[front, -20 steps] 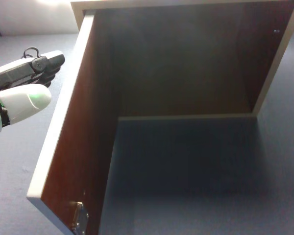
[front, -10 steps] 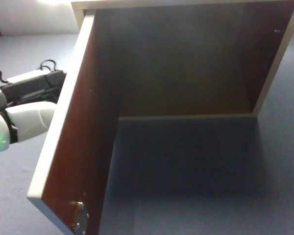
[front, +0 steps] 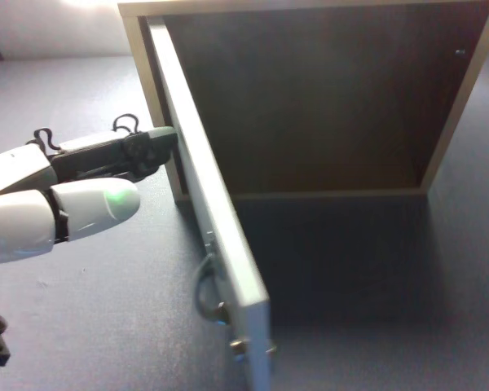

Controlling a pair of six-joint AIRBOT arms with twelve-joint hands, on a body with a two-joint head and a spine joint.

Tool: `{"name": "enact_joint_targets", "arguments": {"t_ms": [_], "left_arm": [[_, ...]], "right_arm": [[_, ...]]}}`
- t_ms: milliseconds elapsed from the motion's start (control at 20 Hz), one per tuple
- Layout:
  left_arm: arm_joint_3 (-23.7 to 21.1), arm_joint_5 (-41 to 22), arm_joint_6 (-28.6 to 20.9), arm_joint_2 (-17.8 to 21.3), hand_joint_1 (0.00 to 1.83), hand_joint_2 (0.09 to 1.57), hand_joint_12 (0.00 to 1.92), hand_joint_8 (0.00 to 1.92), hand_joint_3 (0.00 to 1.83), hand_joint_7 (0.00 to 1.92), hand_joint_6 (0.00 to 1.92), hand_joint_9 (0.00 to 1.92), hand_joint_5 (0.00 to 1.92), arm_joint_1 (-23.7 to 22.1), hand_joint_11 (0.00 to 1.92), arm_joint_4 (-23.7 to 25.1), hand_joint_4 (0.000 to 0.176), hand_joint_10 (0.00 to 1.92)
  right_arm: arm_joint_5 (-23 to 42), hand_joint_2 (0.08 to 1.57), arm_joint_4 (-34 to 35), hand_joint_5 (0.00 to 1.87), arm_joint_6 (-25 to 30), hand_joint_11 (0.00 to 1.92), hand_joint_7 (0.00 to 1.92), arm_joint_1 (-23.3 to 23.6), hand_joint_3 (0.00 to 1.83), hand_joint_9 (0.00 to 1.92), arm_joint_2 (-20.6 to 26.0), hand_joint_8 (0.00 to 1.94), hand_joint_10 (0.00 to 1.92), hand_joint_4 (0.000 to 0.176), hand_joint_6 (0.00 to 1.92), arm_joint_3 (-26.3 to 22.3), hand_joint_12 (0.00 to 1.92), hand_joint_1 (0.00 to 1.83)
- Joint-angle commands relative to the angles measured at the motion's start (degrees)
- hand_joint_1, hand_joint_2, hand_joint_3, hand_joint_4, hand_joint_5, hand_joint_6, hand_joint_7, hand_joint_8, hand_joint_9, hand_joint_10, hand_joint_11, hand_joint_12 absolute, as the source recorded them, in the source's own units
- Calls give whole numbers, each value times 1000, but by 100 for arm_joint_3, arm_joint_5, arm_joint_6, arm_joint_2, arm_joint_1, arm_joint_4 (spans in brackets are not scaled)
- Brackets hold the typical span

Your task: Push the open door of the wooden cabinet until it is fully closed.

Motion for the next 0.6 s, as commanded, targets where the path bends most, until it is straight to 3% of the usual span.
{"name": "enact_joint_targets", "arguments": {"t_ms": [0,550], "left_arm": [[22,-624,-32,-23,0,1487,2,0,7,241,0,257,122,-67,234,-53,0,0],[214,-240,-32,-399,0,1490,9,8,5,147,2,160,91,-558,189,558,0,7]], "right_arm": [[686,1388,136,446,38,75,433,28,0,319,-7,1,2,0,1,36,454,425],[686,1397,136,456,40,95,454,27,0,342,-10,2,2,0,3,49,457,408]]}}
